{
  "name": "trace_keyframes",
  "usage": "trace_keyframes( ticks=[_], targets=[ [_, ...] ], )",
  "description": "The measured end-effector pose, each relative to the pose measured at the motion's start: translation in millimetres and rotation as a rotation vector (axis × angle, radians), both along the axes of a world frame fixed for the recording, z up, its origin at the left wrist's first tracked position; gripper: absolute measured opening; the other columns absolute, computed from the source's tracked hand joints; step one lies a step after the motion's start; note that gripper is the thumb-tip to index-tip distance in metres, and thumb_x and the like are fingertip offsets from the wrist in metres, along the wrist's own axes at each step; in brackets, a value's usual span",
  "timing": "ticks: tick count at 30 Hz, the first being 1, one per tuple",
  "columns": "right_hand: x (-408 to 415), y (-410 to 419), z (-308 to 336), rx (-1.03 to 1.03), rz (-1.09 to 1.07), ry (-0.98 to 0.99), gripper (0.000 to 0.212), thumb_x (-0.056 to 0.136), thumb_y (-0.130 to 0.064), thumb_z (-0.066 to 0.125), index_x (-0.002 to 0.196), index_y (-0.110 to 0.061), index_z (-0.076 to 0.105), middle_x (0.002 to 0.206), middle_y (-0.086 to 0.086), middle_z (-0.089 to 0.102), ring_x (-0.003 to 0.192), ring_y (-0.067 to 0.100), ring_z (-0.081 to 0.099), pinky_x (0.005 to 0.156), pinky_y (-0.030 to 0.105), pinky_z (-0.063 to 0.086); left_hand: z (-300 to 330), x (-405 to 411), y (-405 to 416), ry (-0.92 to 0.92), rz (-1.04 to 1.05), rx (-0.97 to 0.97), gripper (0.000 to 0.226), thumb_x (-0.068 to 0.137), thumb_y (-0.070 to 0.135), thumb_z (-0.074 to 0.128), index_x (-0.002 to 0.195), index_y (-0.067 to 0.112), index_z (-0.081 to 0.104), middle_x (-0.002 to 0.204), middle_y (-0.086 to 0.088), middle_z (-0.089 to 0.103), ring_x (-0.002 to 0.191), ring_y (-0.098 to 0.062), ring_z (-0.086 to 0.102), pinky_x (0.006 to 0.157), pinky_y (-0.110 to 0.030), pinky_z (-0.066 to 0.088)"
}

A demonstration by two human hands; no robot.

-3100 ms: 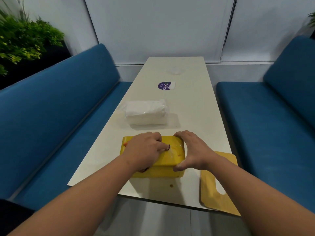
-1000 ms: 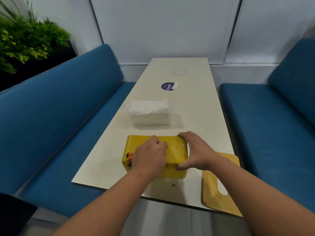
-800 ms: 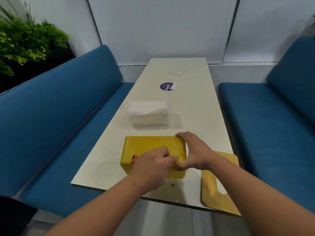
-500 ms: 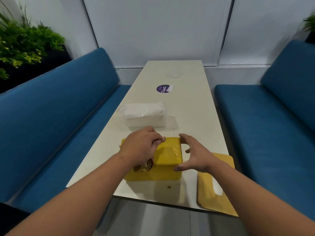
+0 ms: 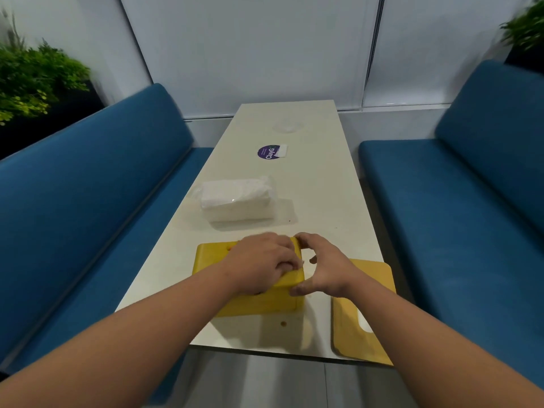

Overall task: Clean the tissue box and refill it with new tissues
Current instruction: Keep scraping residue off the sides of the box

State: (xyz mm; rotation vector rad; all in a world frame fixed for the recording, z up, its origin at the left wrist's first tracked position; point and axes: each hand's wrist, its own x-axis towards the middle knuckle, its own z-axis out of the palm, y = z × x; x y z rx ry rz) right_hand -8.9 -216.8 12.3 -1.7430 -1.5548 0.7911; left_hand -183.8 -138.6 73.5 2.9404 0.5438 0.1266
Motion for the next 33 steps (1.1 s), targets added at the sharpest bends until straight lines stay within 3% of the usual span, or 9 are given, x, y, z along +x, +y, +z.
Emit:
trace_keyframes(
  ticks=[5, 9, 11, 17, 21, 24, 30, 33],
  targets=[
    [-0.1, -0.5, 0.3, 0.016, 0.009, -0.027, 0.106, 0.05, -0.039, 0.093, 0.14, -0.027, 0.038, 0.128, -0.011, 0.045, 0.118, 0.009, 0.046, 0.097, 0.03, 0.046, 1.7, -11.5, -0.1, 0.021, -0.052, -0.023, 0.025, 0.097, 0.033, 0.05, 0.111, 0.038, 0.069, 0.111, 0.015, 0.06, 0.101, -0.007, 0.052, 0.082, -0.024, 0.042],
    [-0.3, 0.0, 1.1, 0.009, 0.011, -0.059, 0.109, 0.051, -0.043, 0.092, 0.142, -0.027, 0.035, 0.131, -0.011, 0.043, 0.118, 0.009, 0.044, 0.098, 0.03, 0.045, -4.6, 0.5, 16.3, -0.04, 0.312, 0.065, 0.032, 0.102, 0.037, 0.038, 0.12, 0.035, 0.064, 0.117, 0.012, 0.056, 0.104, -0.013, 0.054, 0.084, -0.03, 0.046],
    [-0.7, -0.6, 0.4, 0.01, 0.01, -0.054, 0.109, 0.051, -0.042, 0.093, 0.142, -0.027, 0.035, 0.13, -0.011, 0.043, 0.117, 0.009, 0.045, 0.097, 0.029, 0.045, -13.5, 1.8, 10.6, -0.05, 0.357, 0.091, 0.032, 0.101, 0.035, 0.037, 0.121, 0.036, 0.063, 0.118, 0.011, 0.055, 0.104, -0.014, 0.054, 0.085, -0.034, 0.048],
    [-1.0, 0.8, -0.8, 0.023, -0.002, -0.01, 0.107, 0.049, -0.034, 0.094, 0.14, -0.026, 0.038, 0.127, -0.012, 0.045, 0.116, 0.006, 0.047, 0.094, 0.024, 0.045, -9.6, -8.0, -17.8, 0.006, -0.061, 0.028, 0.037, 0.094, 0.039, 0.036, 0.11, 0.035, 0.07, 0.106, 0.01, 0.059, 0.095, -0.013, 0.056, 0.071, -0.028, 0.045],
    [-1.2, 1.3, -0.3, 0.022, -0.003, 0.018, 0.105, 0.048, -0.035, 0.095, 0.137, -0.028, 0.041, 0.125, -0.013, 0.046, 0.114, 0.007, 0.048, 0.095, 0.027, 0.046, 5.4, 25.4, 12.6, 0.095, 0.044, 0.14, 0.032, 0.101, 0.036, 0.037, 0.121, 0.038, 0.062, 0.117, 0.012, 0.053, 0.107, -0.011, 0.051, 0.08, -0.031, 0.046],
    [1.1, 0.1, -0.9, 0.016, -0.01, 0.043, 0.104, 0.05, -0.035, 0.095, 0.138, -0.028, 0.04, 0.126, -0.013, 0.045, 0.114, 0.007, 0.047, 0.095, 0.025, 0.044, 9.8, 43.1, 28.9, 0.164, 0.08, 0.202, 0.032, 0.101, 0.034, 0.036, 0.116, 0.037, 0.064, 0.115, 0.01, 0.053, 0.104, -0.015, 0.052, 0.077, -0.039, 0.05],
    [-0.2, 2.7, -2.8, -0.006, -0.004, 0.112, 0.103, 0.039, -0.036, 0.093, 0.131, -0.031, 0.046, 0.123, -0.015, 0.048, 0.11, 0.004, 0.052, 0.092, 0.029, 0.05, 9.8, 36.5, 5.9, 0.217, -0.117, 0.105, 0.03, 0.099, 0.032, 0.042, 0.112, 0.035, 0.068, 0.118, 0.014, 0.056, 0.109, -0.009, 0.05, 0.084, -0.033, 0.045],
    [0.1, 3.3, -4.9, -0.027, 0.001, 0.151, 0.105, 0.043, -0.033, 0.095, 0.133, -0.029, 0.042, 0.125, -0.014, 0.045, 0.113, 0.005, 0.049, 0.09, 0.022, 0.047, 14.6, 45.8, 20.9, 0.234, -0.082, 0.162, 0.031, 0.1, 0.032, 0.04, 0.115, 0.035, 0.066, 0.114, 0.011, 0.056, 0.107, -0.013, 0.052, 0.081, -0.035, 0.047]
  ],
)
